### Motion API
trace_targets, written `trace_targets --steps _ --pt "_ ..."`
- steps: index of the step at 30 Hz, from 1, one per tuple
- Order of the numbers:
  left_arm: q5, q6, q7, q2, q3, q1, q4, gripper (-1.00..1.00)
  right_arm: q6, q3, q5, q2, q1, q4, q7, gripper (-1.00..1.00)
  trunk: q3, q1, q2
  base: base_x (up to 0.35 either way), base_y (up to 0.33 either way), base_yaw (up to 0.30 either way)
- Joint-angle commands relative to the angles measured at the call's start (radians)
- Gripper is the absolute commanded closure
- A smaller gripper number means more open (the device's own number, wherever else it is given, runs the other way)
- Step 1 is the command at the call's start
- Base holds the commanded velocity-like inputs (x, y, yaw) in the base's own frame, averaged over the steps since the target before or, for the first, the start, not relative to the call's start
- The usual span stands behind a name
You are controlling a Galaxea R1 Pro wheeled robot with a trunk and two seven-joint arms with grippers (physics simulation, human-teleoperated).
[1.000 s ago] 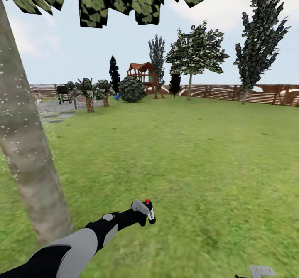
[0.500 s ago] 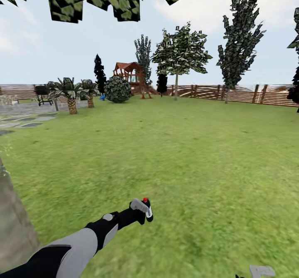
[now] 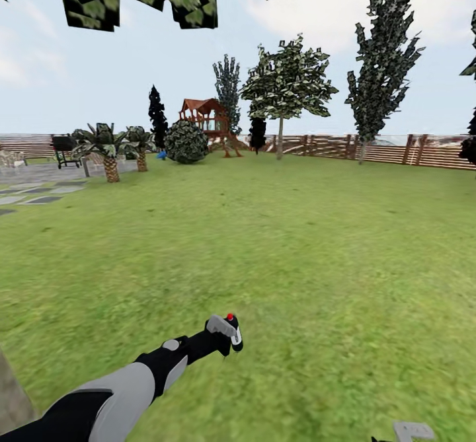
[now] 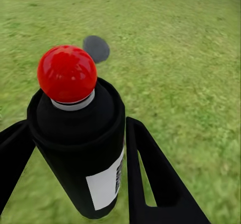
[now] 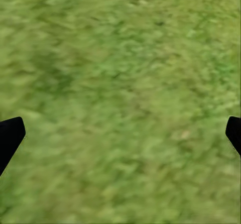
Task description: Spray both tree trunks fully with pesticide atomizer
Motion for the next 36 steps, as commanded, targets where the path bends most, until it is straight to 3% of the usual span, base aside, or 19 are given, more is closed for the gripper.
trace_targets --steps 1,9,23,36 --pt "0.0 0.0 0.001 0.0 0.002 0.0 -0.001 1.0 0.0 0.0 0.0 0.003 0.0 0.0 0.0 -1.0 0.0 0.0 0.0 0.329 -0.129 0.0" --pt "-0.001 0.0 0.002 0.001 0.002 0.0 -0.003 1.0 0.0 0.0 0.0 0.03 0.0 0.0 0.0 -1.0 0.0 0.0 0.0 0.329 -0.129 0.0" --pt "-0.001 0.001 0.012 0.002 0.002 0.0 -0.005 1.0 0.001 0.0 0.0 0.031 0.002 0.0 -0.001 -1.0 0.0 0.0 0.0 0.331 -0.122 0.0" --pt "-0.001 0.001 0.024 0.002 0.002 0.0 -0.005 1.0 0.0 0.0 0.0 0.031 0.002 0.0 -0.001 -1.0 0.0 0.0 0.0 0.345 -0.013 -0.037"
